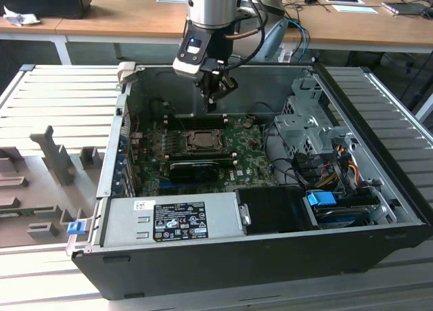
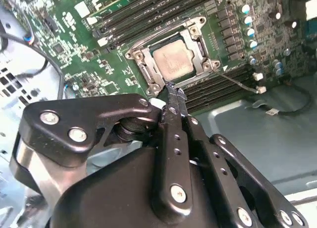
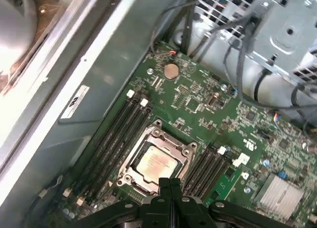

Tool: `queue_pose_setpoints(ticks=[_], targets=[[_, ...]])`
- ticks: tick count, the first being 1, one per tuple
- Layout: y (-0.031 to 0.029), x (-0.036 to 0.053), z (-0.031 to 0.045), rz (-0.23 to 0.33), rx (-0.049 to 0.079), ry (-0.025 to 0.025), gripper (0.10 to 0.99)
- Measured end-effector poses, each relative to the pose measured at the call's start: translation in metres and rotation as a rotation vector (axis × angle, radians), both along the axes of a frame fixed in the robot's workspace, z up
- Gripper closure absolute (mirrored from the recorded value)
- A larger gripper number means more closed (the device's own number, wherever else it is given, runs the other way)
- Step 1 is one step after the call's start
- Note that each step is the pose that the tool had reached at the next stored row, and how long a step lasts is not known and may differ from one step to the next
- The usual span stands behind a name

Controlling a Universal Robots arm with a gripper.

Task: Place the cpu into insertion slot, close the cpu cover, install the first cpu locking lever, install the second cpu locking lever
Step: 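Install the first cpu locking lever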

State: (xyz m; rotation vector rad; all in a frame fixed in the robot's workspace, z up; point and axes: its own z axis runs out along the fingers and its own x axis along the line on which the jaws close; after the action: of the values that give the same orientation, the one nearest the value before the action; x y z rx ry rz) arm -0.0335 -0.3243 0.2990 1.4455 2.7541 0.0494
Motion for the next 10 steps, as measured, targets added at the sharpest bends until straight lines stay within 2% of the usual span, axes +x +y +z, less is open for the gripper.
queue_pose_setpoints(ticks=[1,4,6,8,10], targets=[[0.0000,0.0000,-0.0001,0.058,0.000,0.0000,0.980],[0.0000,0.0000,-0.0003,0.118,0.000,0.0000,0.980],[0.0000,0.0001,-0.0005,0.136,-0.002,0.0052,0.980],[0.0000,0.0000,-0.0008,0.159,-0.003,0.0060,0.980],[0.0000,0.0001,-0.0012,0.209,-0.003,0.0061,0.980]])
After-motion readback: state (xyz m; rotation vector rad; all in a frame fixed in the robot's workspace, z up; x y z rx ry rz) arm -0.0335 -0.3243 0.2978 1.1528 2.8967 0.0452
